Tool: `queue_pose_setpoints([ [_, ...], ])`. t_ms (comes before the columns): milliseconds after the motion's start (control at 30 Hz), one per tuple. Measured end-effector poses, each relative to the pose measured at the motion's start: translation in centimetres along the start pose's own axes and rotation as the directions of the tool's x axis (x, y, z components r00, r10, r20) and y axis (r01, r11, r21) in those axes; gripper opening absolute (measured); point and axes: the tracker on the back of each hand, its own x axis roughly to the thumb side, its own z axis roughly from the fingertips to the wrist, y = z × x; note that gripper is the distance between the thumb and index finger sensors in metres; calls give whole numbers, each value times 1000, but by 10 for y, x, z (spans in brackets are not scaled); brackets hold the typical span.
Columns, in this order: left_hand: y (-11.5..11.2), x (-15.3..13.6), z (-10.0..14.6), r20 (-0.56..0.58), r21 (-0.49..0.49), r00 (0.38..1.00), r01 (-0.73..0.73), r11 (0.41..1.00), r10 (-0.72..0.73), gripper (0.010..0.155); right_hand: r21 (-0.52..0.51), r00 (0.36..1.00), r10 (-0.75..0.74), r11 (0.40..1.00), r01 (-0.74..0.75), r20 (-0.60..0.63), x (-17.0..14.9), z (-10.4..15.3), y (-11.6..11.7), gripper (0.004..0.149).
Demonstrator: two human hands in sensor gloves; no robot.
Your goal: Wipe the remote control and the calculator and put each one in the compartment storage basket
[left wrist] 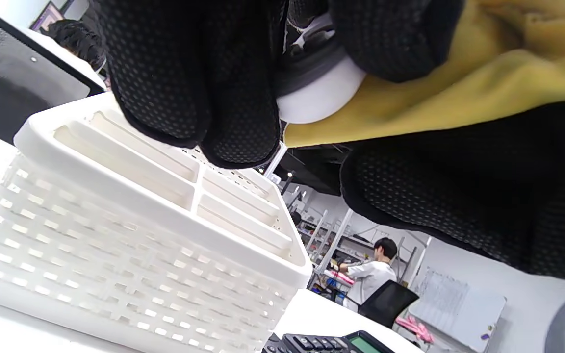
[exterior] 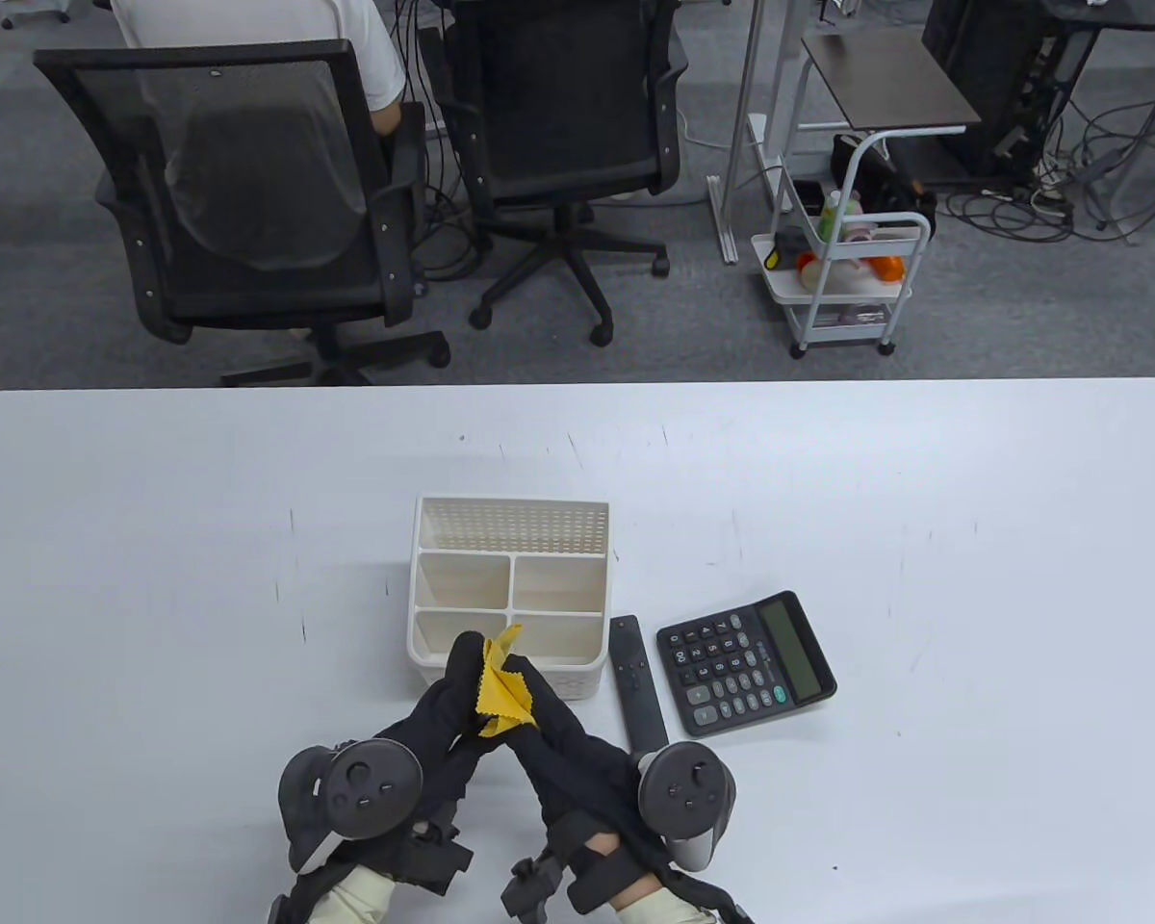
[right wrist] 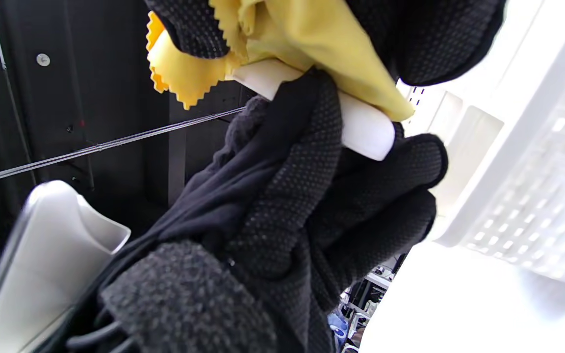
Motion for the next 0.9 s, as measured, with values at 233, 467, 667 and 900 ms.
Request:
queue_pose_setpoints([
  [233, 0, 9, 1, 67, -8, 997, 30, 1000, -30, 73, -20, 999, -40, 999, 39, -23, -6, -1, -4, 53],
  [467, 4, -2, 1, -24, 20, 999, 41, 999, -40, 74, 21, 1000, 9, 1000, -9, 9, 1, 0, 1, 52],
  [667, 5, -2, -1, 30, -26, 1000, 4, 1000, -3, 73, 8, 999, 24, 1000, -25, 36, 3, 0, 1, 52],
  [900, 3, -1, 0, 2, -8, 992, -124, 992, 124, 76, -5, 1000, -22, 1000, 22, -15, -3, -1, -3, 53],
])
